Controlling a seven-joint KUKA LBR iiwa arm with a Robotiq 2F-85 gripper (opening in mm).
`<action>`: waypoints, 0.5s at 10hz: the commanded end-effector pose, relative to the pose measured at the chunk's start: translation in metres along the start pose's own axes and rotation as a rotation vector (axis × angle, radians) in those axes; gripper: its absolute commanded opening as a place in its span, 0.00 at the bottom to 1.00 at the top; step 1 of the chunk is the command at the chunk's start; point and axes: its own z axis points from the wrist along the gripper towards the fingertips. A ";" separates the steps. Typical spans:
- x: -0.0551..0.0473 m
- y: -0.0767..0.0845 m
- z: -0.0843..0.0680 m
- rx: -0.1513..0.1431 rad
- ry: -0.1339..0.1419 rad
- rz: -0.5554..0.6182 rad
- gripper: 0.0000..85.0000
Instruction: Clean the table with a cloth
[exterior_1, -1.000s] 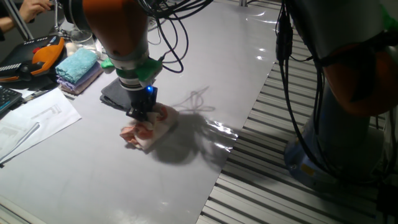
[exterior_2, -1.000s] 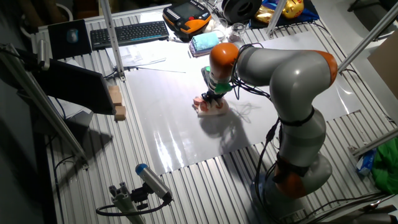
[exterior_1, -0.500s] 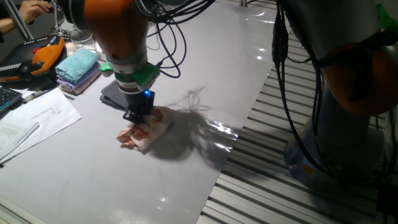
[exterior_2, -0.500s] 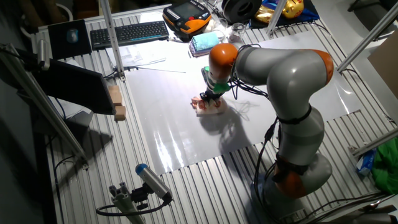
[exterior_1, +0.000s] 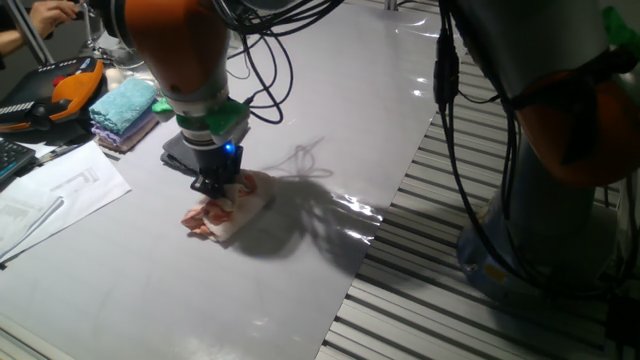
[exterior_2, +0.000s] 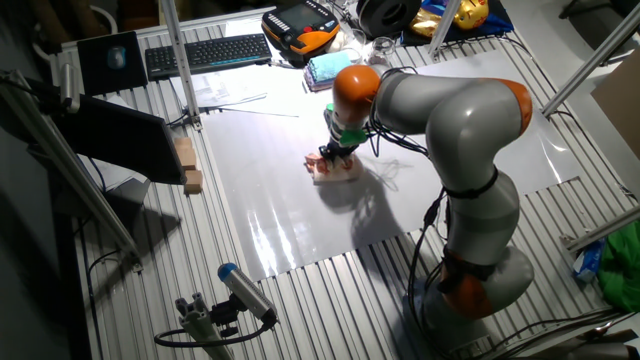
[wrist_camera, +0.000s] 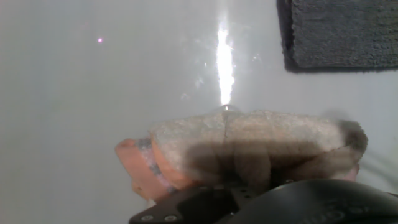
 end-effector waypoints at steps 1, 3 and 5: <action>-0.002 0.002 0.001 0.003 0.001 0.004 0.00; -0.007 0.011 0.005 0.009 0.001 0.013 0.00; -0.012 0.020 0.003 0.017 0.003 0.019 0.00</action>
